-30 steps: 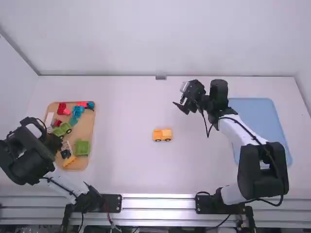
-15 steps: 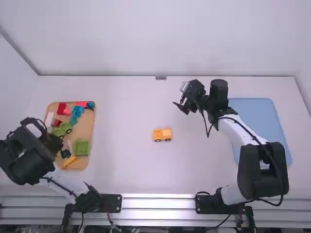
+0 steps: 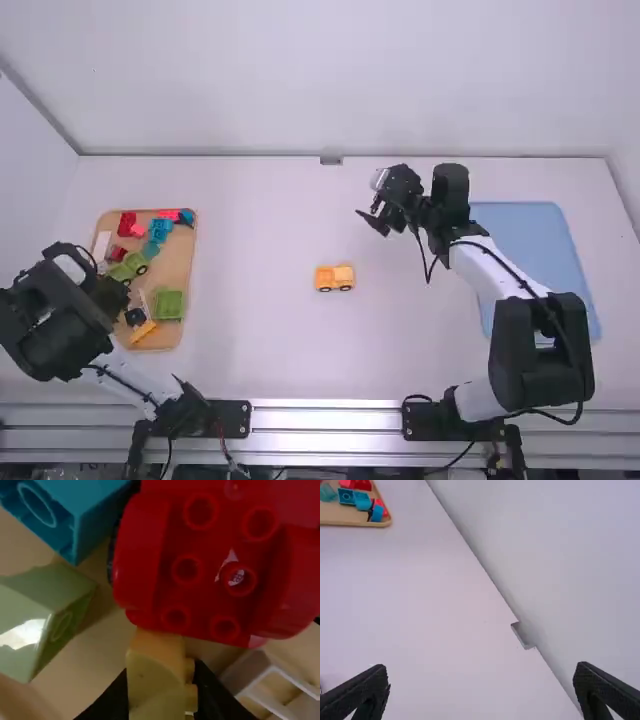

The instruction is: Assemble lego blocks to make yellow taxi

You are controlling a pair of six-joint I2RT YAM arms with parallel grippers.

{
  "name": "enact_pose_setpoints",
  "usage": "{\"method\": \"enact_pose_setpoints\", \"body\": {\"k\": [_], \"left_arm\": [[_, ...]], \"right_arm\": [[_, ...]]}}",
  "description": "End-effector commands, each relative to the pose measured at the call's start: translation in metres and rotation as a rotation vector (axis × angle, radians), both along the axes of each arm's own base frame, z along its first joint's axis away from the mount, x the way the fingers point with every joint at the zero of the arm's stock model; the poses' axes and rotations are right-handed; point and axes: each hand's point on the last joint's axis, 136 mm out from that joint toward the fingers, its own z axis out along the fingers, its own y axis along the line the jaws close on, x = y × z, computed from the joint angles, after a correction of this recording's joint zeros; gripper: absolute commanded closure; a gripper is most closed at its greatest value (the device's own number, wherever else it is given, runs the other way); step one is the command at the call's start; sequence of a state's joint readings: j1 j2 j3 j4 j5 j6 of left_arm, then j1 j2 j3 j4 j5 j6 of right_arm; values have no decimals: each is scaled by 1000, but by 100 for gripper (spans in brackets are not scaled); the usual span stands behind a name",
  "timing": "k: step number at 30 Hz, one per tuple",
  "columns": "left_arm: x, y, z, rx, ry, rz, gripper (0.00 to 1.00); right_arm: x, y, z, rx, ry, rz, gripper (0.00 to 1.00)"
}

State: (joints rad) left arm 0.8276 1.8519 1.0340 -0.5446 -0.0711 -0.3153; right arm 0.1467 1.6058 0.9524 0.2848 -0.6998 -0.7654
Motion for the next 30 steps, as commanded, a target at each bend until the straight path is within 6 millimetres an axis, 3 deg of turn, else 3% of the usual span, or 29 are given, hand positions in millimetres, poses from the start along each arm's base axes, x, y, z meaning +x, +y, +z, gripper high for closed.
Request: {"method": "enact_pose_setpoints", "body": {"k": [1, 6, 10, 12, 16, 19, 23, 25, 26, 28, 30], "left_arm": [[-10, -12, -12, -42, 37, 6, 74], [-6, -8, -12, -27, 25, -18, 86], [3, -2, -7, 9, -2, -54, 90], [6, 0, 9, 30, -27, -54, 98], [18, 2, 52, 109, -97, -76, 98], [32, -6, 95, 198, -187, -121, 98], [65, -36, 147, 325, -326, -289, 92], [91, -67, 171, 383, -415, -436, 89], [97, -75, 174, 392, -434, -468, 89], [125, -113, 187, 409, -524, -647, 92], [141, -140, 192, 396, -584, -758, 94]], "right_arm": [[-2, 1, 7, 10, -11, 6, 2], [-2, 1, 7, 10, -11, 6, 2], [-2, 1, 8, 10, -12, 7, 2], [-2, 1, 9, 12, -19, 7, 2], [1, 1, 15, 51, -4, -13, 2], [4, 2, 21, 120, 42, -46, 2], [7, 2, 29, 173, 62, -66, 2], [8, 8, 53, 272, 58, -44, 2], [7, 10, 60, 295, 58, -34, 2], [11, 13, 86, 374, 80, -28, 2], [15, 13, 95, 398, 114, -44, 2]]}}
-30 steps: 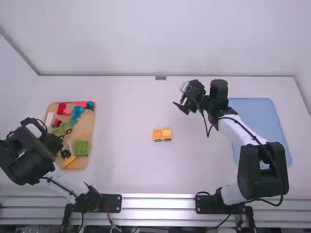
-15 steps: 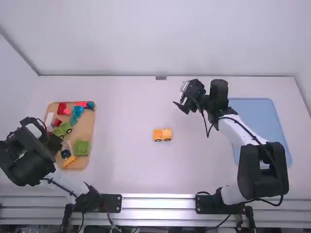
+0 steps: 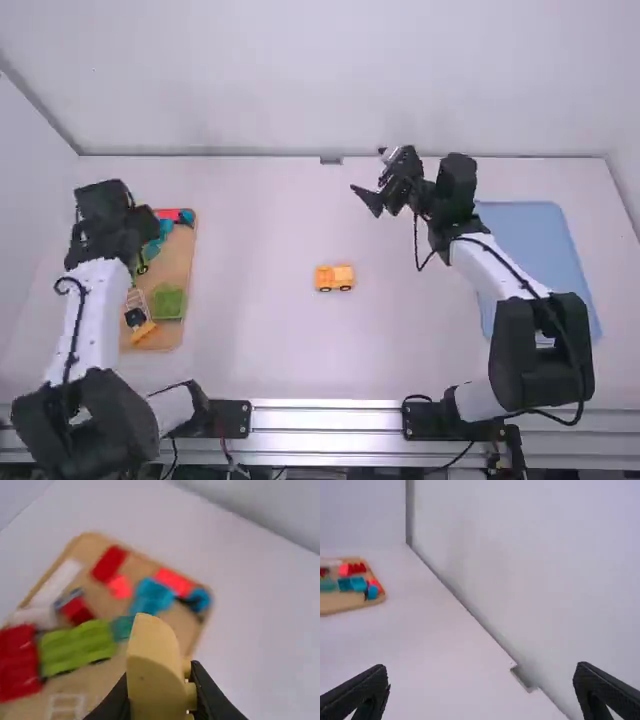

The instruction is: Assemble lego blocks to make yellow taxi

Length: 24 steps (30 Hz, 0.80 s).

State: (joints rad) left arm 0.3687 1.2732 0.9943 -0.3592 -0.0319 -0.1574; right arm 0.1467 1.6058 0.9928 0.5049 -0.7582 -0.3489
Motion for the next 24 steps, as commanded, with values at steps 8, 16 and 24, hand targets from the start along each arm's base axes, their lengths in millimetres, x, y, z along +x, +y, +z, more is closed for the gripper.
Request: {"method": "enact_pose_setpoints", "body": {"k": [8, 16, 24], "left_arm": [[52, -152, -6, 23, -98, -684, 96], [72, -240, -9, 166, -200, -1031, 98], [75, -311, -16, 254, -287, -1232, 98]], "right_arm": [[-5, 3, -2, 40, 228, 18, 2], [-18, 29, 10, 66, 173, 140, 2], [-2, 64, -23, 155, 362, 143, 3]]}}
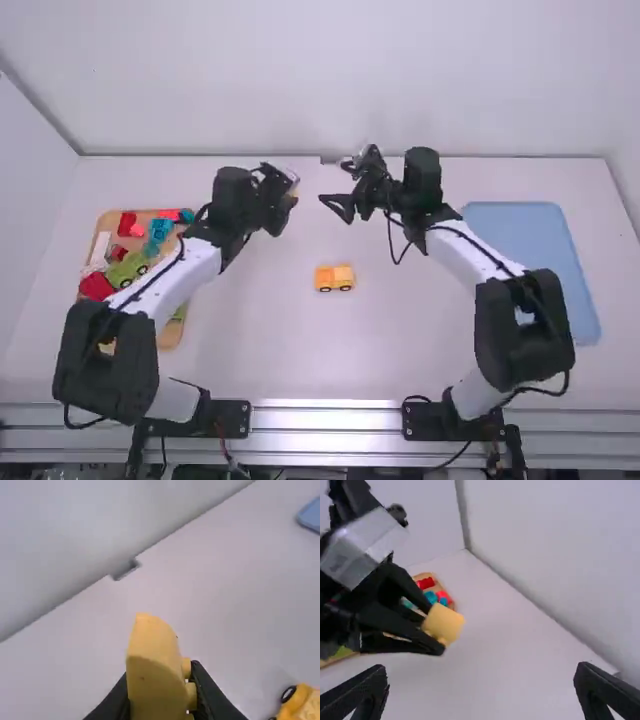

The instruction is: Assemble lego blocks to make yellow taxi

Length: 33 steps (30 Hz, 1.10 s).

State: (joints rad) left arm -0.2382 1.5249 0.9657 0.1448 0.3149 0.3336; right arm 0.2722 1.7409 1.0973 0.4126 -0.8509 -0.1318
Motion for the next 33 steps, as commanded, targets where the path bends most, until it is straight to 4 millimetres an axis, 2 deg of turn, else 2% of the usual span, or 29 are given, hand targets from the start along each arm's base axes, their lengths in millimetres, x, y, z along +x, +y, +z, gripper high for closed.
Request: {"method": "enact_pose_setpoints", "body": {"k": [1, 4, 8, 14, 19, 25, 33], "left_arm": [[-5, -18, -7, 36, -23, -79, 98], [-5, -29, -6, 32, -39, -93, 98], [-5, -33, -2, 28, -58, -103, 98], [-2, -36, 1, -1, -57, -84, 98], [12, -38, -3, -57, -68, -44, 98], [18, -42, 1, -138, -59, -21, 98], [10, -57, 10, -183, -70, -113, 98]], "right_arm": [[13, -3, 5, 60, 102, -17, 5], [3, 5, -2, 95, 137, 99, 10], [4, 9, -6, 132, 158, 132, 14], [-1, 15, 1, 193, 214, 175, 23], [-8, 29, 3, 185, 180, 202, 27], [4, 27, 2, 189, 198, 126, 27], [16, 29, -4, 170, 190, 34, 27]]}}
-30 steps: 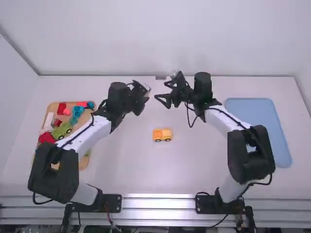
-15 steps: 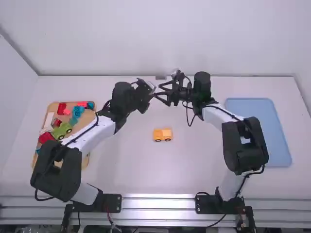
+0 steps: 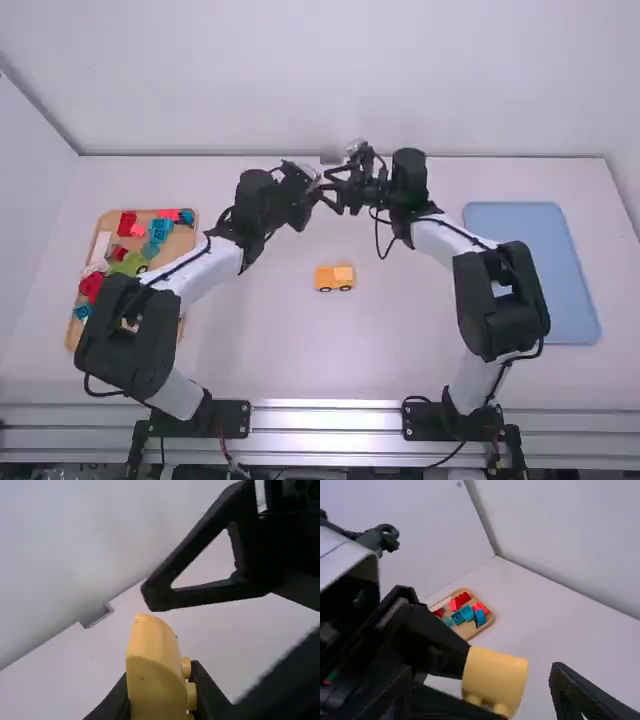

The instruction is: Assemble lego blocks to make yellow taxi

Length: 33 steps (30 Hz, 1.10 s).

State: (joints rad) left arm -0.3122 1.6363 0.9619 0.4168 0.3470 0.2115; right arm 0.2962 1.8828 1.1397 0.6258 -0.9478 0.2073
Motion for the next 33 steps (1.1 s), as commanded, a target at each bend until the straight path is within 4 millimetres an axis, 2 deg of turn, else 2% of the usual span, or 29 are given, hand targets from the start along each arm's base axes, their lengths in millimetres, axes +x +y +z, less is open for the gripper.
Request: {"method": "enact_pose_setpoints", "body": {"k": [1, 10, 13, 20, 33], "left_arm": [[-7, -10, 3, -36, 8, -62, 98], [-9, -17, 14, -97, 1, -88, 98], [-8, -18, 20, -107, -24, -94, 98], [-5, -18, 27, -113, -58, -86, 98], [-2, -18, 40, -123, -119, -90, 96]], "right_arm": [[8, 4, 5, -3, -21, -26, 27], [13, 2, 3, -1, 7, -63, 32], [13, 2, 5, 3, 3, -64, 40], [7, 6, 13, 25, -27, -16, 49], [7, 6, 13, 32, -7, -21, 65]]}}
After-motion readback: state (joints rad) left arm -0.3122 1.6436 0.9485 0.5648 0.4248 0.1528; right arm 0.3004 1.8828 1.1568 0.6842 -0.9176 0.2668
